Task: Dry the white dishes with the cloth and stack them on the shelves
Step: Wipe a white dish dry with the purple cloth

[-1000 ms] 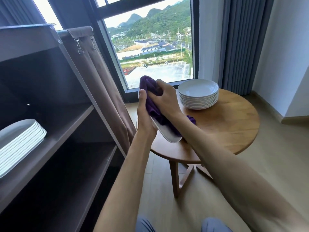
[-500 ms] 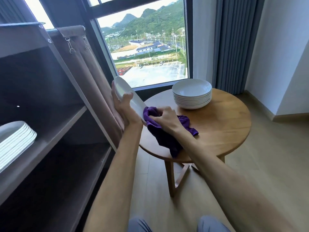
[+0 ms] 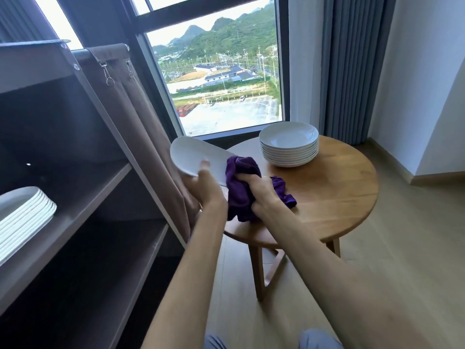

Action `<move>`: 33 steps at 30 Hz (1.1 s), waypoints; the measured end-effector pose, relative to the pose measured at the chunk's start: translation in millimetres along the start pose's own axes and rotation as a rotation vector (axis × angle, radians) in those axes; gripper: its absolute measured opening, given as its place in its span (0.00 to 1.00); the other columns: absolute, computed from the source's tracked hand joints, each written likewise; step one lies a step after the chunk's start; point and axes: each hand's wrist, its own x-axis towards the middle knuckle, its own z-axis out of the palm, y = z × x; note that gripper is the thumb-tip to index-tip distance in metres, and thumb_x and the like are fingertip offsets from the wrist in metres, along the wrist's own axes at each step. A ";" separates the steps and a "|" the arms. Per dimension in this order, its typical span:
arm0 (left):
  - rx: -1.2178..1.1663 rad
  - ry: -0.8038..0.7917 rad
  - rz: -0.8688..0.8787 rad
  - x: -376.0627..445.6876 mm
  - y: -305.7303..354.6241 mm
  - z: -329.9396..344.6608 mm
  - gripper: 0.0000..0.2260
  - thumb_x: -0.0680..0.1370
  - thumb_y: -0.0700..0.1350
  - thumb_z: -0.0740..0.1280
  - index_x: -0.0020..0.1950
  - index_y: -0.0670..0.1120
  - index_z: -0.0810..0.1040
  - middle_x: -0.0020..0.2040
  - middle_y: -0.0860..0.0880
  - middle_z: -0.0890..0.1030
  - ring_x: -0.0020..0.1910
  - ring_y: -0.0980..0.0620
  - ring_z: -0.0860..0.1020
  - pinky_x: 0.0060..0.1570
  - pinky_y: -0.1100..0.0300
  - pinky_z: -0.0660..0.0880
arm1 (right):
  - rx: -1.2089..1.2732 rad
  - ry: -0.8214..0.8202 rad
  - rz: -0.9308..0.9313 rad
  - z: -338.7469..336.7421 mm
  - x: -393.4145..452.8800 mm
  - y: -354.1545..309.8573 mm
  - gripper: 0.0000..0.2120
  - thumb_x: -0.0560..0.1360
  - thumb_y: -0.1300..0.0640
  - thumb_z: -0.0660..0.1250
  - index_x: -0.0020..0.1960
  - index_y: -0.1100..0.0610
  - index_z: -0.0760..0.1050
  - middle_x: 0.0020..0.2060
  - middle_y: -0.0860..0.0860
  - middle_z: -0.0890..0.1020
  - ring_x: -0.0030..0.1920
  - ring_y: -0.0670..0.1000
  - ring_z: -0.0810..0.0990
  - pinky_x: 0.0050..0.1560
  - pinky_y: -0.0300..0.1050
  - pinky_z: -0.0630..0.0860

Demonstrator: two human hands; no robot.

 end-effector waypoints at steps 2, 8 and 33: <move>0.038 -0.019 -0.010 -1.3 -6.2 -4.2 0.20 0.79 0.39 0.70 0.71 0.42 0.72 0.61 0.43 0.82 0.58 0.43 0.82 0.60 0.45 0.81 | -0.045 0.020 -0.116 -5.6 8.4 -1.7 0.11 0.67 0.64 0.77 0.49 0.61 0.82 0.45 0.59 0.86 0.45 0.59 0.85 0.49 0.55 0.83; 0.146 -0.229 0.082 14.8 6.3 -13.1 0.19 0.76 0.36 0.73 0.58 0.55 0.72 0.52 0.53 0.80 0.51 0.53 0.80 0.43 0.61 0.80 | -0.546 0.115 -0.303 -20.3 19.6 -24.5 0.24 0.59 0.28 0.71 0.39 0.48 0.81 0.38 0.45 0.83 0.41 0.47 0.81 0.41 0.45 0.75; 0.648 -0.397 0.289 -15.4 -0.6 -14.8 0.17 0.74 0.46 0.74 0.61 0.50 0.75 0.50 0.49 0.83 0.47 0.52 0.82 0.46 0.52 0.83 | 0.398 0.308 -0.098 -17.9 35.6 -25.5 0.09 0.68 0.62 0.79 0.45 0.56 0.81 0.40 0.53 0.85 0.44 0.58 0.85 0.44 0.51 0.83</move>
